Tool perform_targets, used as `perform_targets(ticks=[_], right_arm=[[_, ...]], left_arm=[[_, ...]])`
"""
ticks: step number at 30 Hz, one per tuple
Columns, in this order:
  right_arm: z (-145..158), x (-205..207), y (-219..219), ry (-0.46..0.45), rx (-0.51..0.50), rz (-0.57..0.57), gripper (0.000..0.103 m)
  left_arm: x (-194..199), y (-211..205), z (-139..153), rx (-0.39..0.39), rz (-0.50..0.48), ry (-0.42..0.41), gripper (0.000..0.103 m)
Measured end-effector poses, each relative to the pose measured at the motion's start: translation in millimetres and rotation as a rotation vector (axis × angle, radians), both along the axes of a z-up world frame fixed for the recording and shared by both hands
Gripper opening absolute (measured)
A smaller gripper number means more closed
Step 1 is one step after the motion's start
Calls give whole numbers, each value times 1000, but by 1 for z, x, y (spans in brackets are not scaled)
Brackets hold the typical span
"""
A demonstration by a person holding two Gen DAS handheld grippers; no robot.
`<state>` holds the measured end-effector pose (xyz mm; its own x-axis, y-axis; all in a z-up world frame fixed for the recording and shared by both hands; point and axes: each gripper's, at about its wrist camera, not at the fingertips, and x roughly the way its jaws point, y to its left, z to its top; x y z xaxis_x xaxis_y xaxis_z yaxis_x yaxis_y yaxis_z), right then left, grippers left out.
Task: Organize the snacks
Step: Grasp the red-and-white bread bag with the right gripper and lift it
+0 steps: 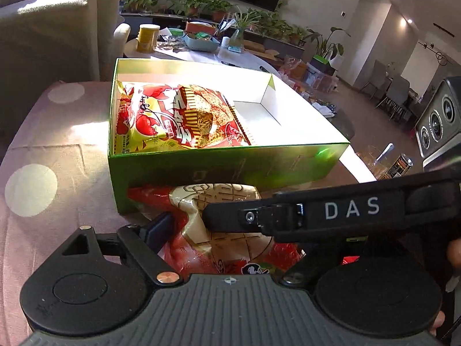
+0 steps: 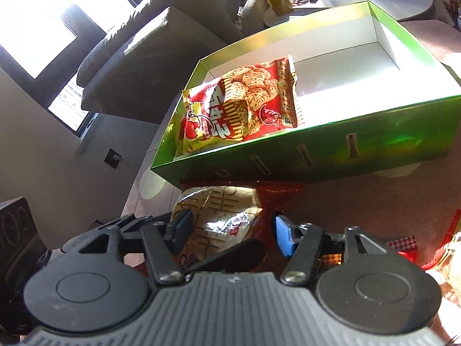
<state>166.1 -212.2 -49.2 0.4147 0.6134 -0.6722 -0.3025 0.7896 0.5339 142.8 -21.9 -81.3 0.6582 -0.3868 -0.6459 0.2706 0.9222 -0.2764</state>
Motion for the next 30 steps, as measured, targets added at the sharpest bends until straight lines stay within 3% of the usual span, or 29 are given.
perform_targets(ticks=[11,19,30], right_arm=[[12,-14,2,-47,16,17,53],[35,-26,-4,-119,67,12,53],[60,-22,-30,-201,143,-55,53]], left_arm=[[-26,-5,15,55,5,-94,73],[-42,-9,45,66,9,-207,72],[-32,-34,74,56,-18,-285,72]])
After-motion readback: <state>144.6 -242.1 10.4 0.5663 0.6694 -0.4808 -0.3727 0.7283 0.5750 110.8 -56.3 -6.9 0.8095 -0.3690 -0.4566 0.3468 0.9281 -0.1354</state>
